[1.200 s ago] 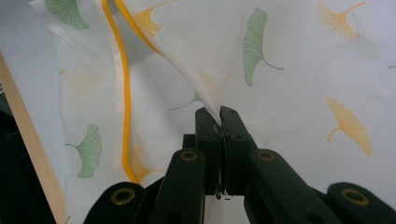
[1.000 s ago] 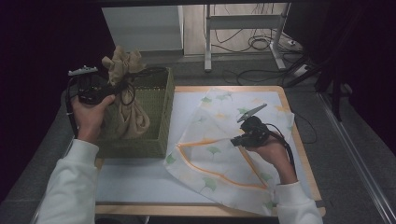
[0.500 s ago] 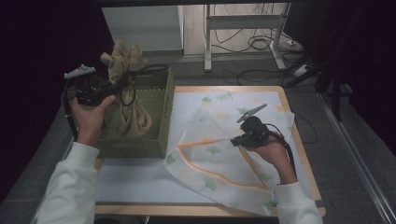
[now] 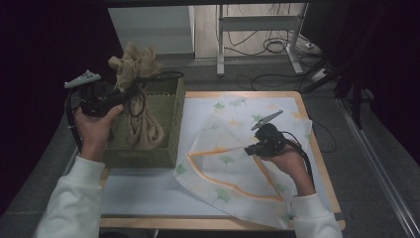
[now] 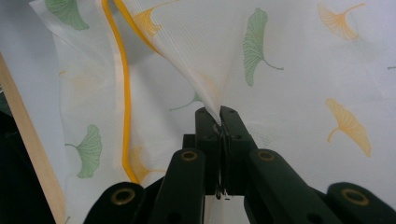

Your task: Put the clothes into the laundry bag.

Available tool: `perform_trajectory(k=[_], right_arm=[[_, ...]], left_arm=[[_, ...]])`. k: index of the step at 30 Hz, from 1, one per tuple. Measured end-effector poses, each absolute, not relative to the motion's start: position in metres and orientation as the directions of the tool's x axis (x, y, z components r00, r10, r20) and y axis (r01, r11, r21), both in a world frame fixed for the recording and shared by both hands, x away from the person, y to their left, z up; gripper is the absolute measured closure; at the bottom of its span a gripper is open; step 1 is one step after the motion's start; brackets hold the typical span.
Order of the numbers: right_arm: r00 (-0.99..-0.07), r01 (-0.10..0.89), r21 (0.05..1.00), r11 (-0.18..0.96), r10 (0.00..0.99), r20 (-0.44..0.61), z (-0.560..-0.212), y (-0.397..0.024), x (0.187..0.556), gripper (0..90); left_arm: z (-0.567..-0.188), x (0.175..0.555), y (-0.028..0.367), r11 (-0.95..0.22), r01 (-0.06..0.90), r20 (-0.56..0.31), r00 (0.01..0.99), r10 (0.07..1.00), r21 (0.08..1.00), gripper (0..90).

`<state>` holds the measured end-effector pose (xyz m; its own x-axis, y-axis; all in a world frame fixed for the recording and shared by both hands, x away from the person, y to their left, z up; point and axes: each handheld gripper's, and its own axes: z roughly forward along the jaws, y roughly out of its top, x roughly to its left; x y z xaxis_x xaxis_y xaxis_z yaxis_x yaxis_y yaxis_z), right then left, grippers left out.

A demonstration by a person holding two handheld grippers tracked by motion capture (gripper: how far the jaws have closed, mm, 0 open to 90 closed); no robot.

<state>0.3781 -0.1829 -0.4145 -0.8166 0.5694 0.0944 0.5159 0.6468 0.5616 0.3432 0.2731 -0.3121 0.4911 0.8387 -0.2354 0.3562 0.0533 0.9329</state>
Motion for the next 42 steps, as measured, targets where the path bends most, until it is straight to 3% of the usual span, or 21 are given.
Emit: perform_trajectory(k=[16, 42], right_arm=[[-0.815, 0.518, 0.561, 0.646, 0.571, 0.095, -0.415, -0.184, 0.379, 86.2], [-0.815, 0.516, 0.562, 0.646, 0.572, 0.092, -0.414, -0.184, 0.378, 86.3]], left_arm=[[-0.307, 0.334, 0.259, 0.009, 0.332, -0.195, 0.531, 0.825, 0.943, 77.7], [-0.310, 0.312, 0.245, 0.021, 0.317, -0.222, 0.616, 0.756, 0.948, 77.6]])
